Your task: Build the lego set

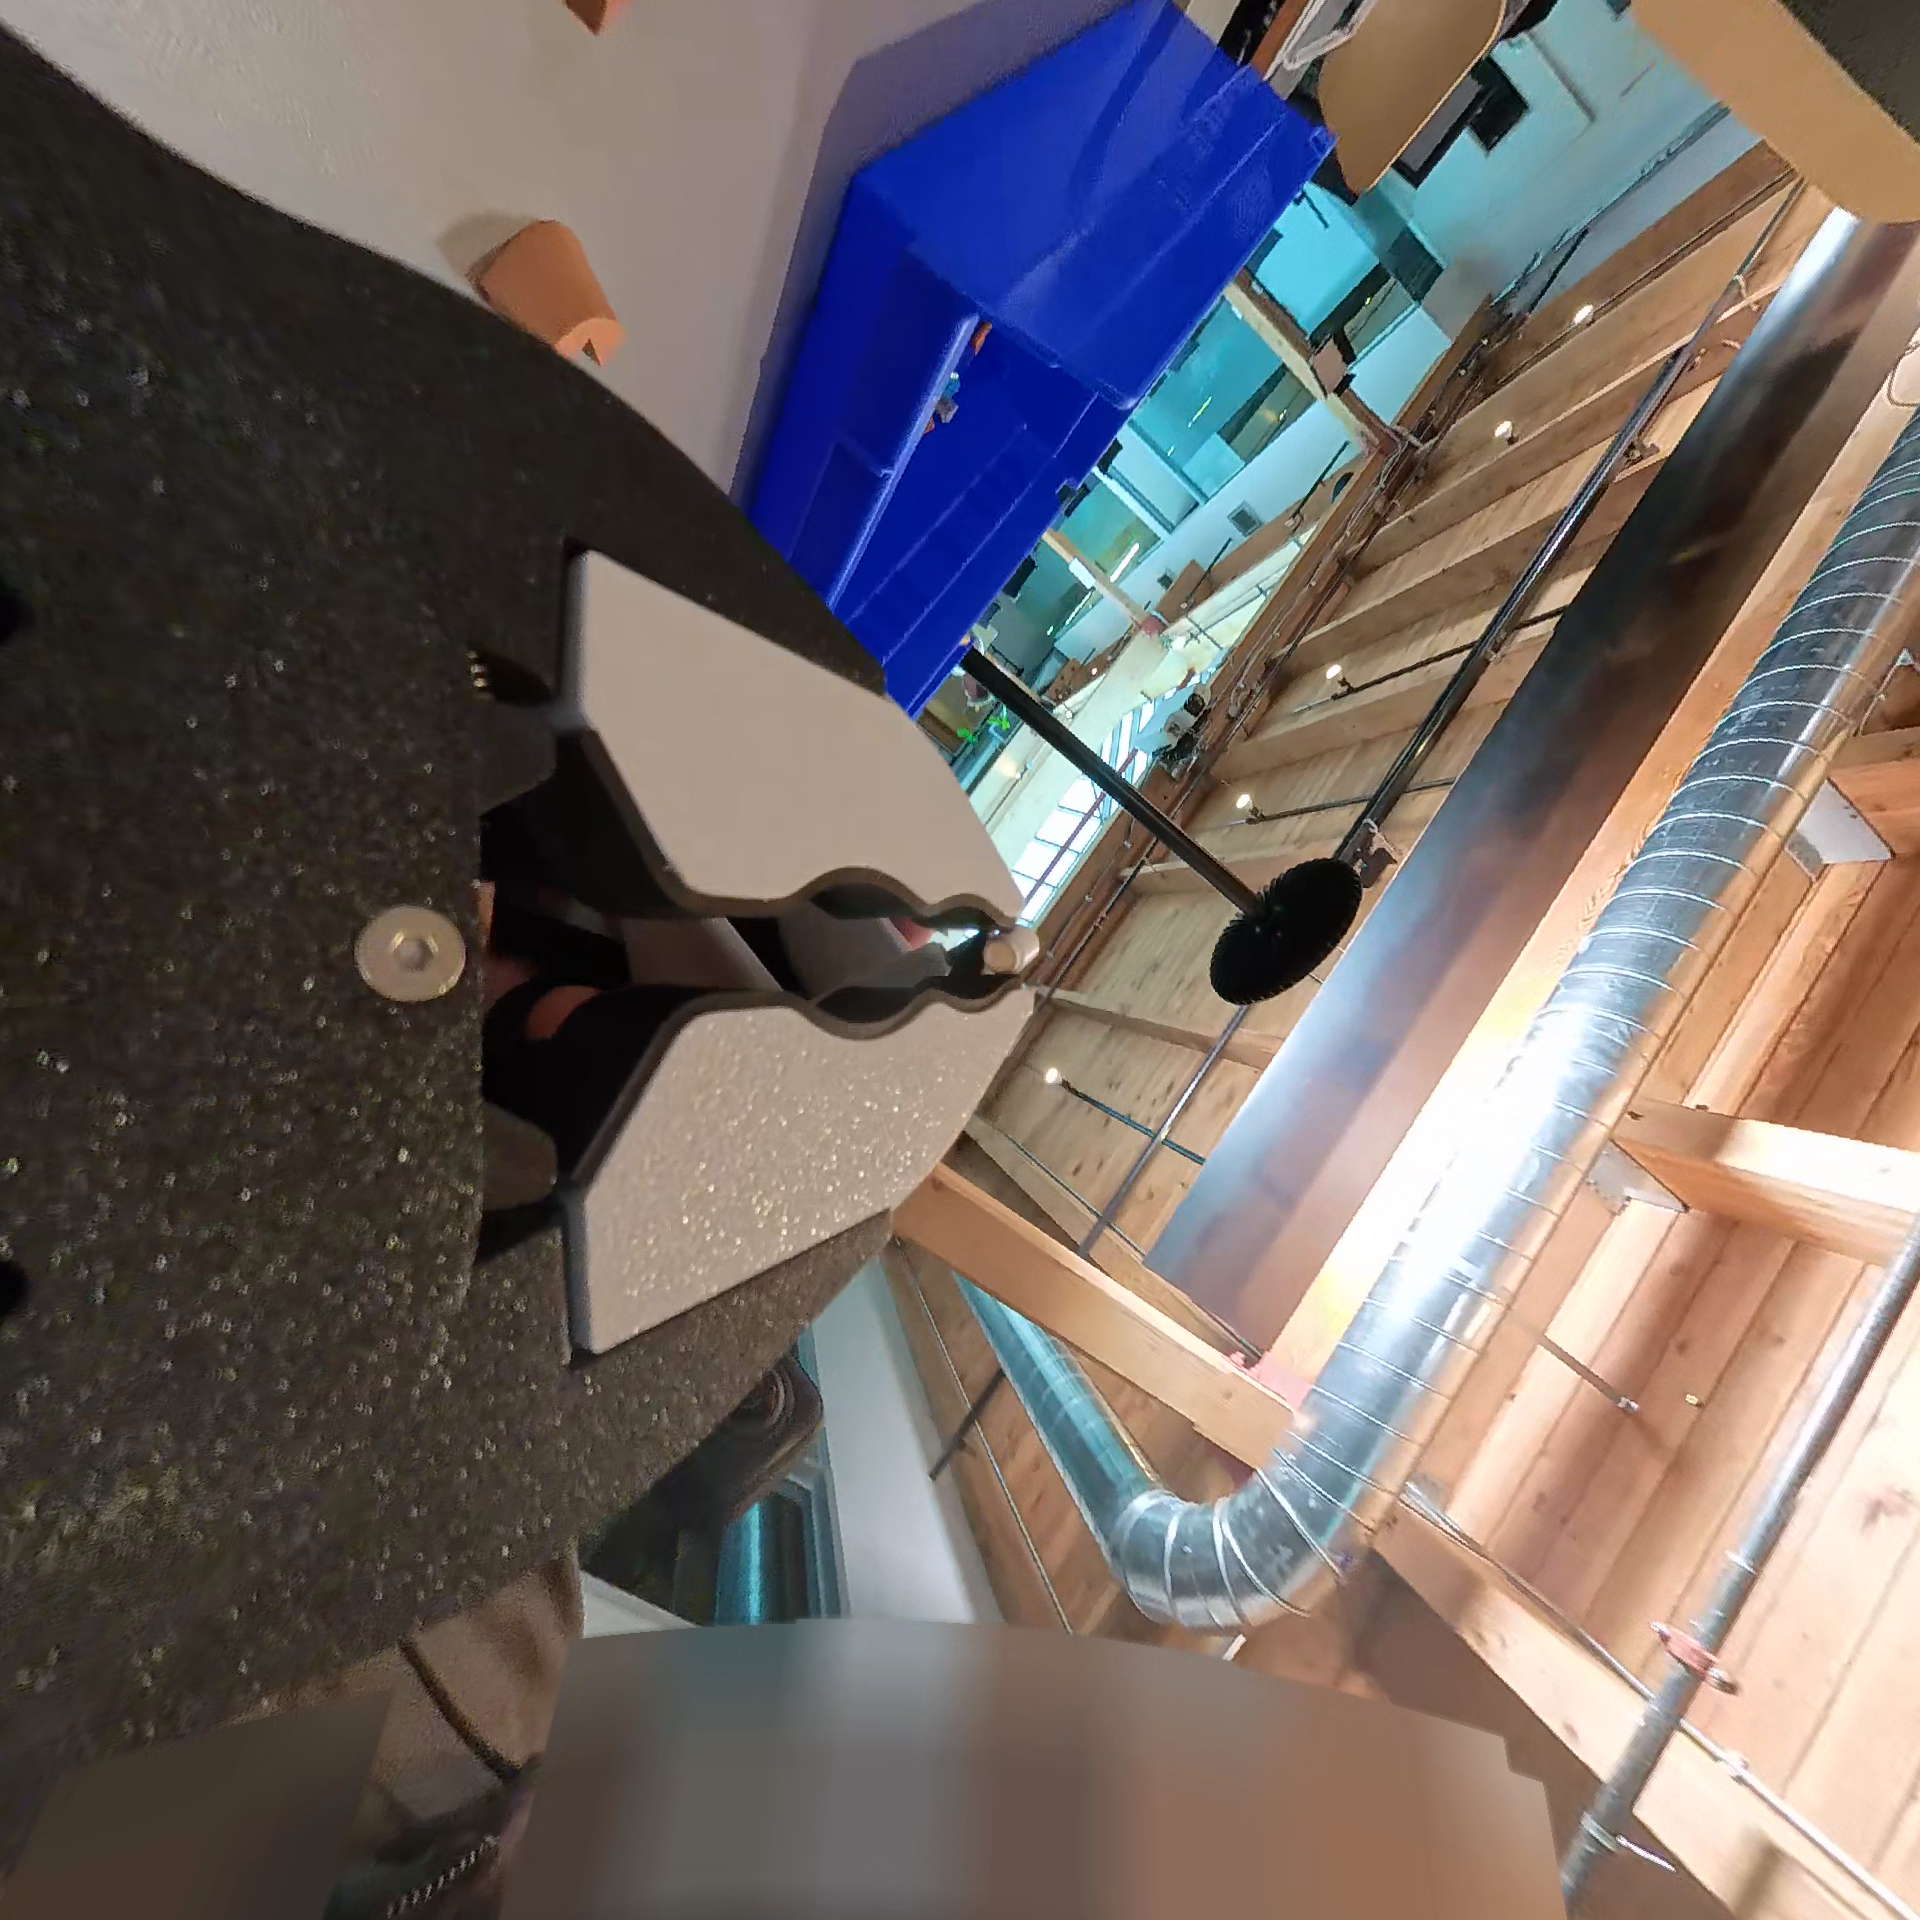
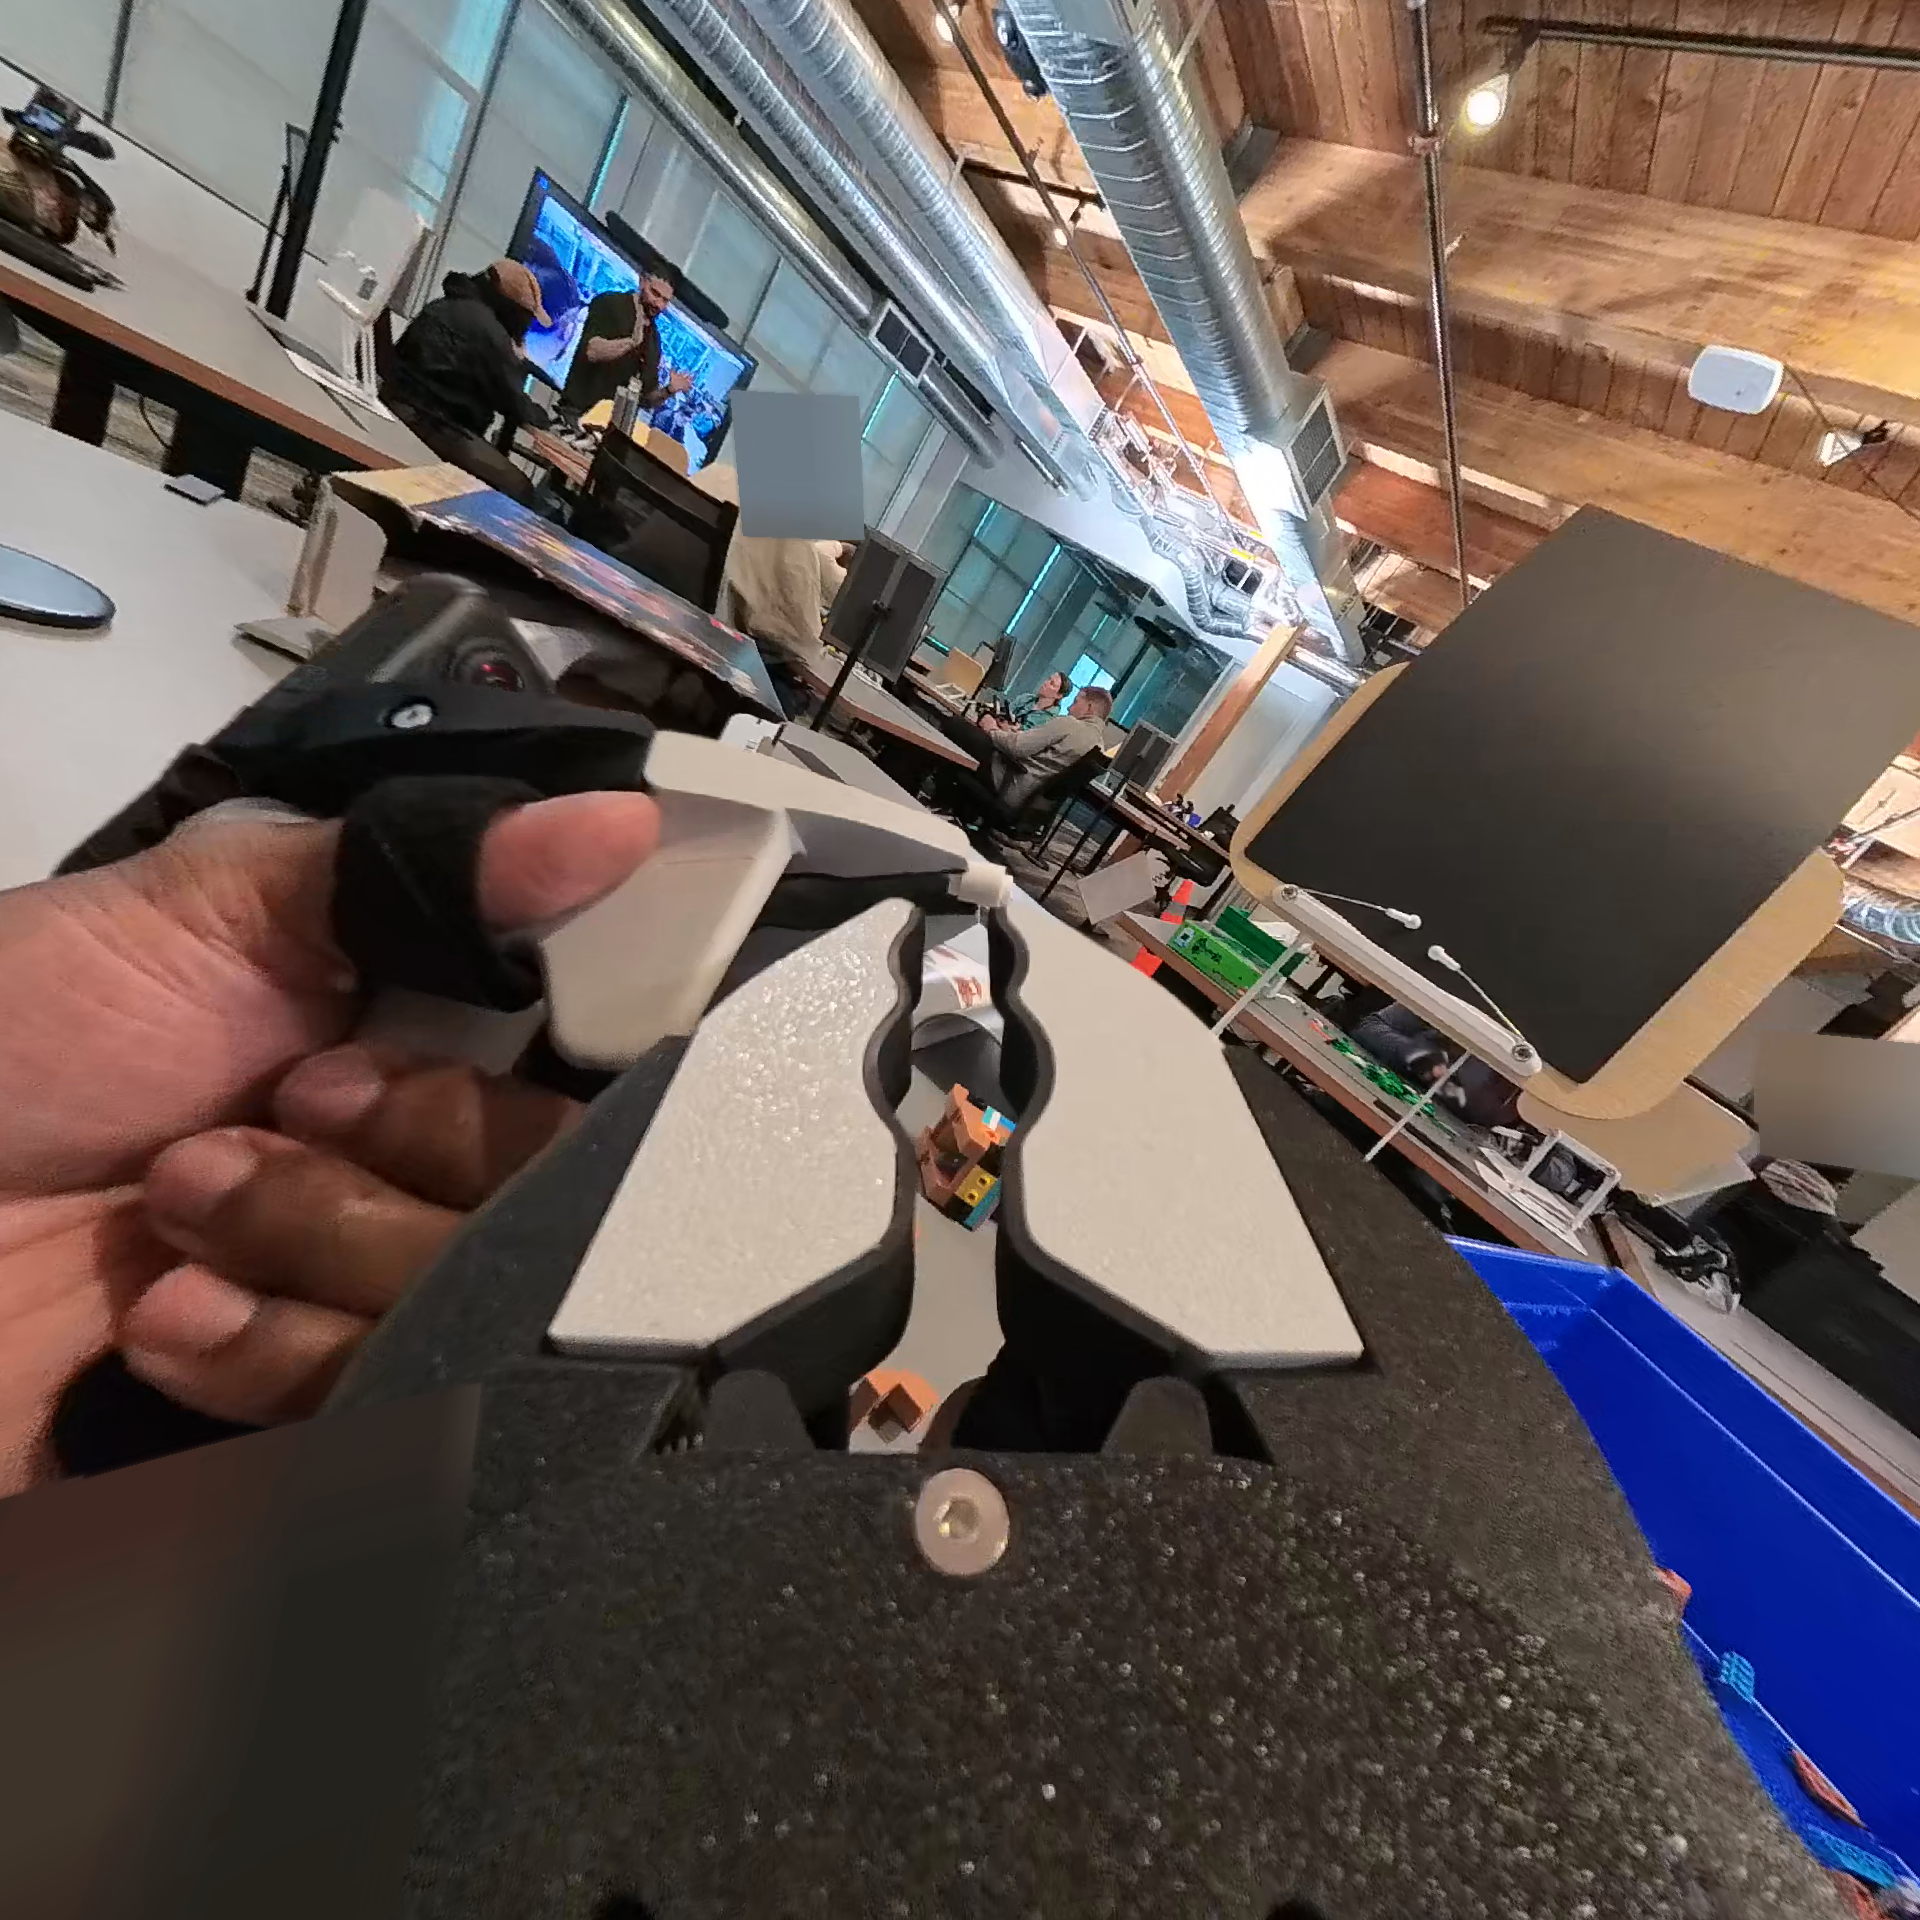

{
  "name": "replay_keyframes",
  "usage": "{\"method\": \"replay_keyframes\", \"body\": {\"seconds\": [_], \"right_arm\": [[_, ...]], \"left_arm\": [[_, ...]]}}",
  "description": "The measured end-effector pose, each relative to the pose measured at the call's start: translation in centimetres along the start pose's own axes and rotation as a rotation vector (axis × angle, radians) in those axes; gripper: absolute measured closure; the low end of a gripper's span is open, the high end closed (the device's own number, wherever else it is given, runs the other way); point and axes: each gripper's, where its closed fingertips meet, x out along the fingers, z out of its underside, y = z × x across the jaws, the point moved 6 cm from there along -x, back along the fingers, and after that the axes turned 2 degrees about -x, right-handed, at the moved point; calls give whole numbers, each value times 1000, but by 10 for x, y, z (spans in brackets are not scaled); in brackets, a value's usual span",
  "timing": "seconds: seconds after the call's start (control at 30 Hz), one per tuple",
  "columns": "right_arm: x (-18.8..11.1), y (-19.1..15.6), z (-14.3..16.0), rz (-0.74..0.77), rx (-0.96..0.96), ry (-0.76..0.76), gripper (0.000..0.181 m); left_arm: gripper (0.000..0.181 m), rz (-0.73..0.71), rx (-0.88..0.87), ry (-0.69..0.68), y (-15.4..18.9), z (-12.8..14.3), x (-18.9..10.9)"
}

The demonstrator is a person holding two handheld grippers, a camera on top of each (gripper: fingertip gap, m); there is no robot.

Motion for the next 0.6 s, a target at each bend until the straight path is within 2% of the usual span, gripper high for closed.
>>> {"method": "replay_keyframes", "body": {"seconds": [0.2, 0.6], "right_arm": [[-2, -1, -1, 13, -15, 13, 168], [-6, 0, -3, 3, -41, 43, 165]], "left_arm": [[174, -19, 57, -20, 3, 2, 1], [174, 15, 26, -89, 5, 5, 3]]}}
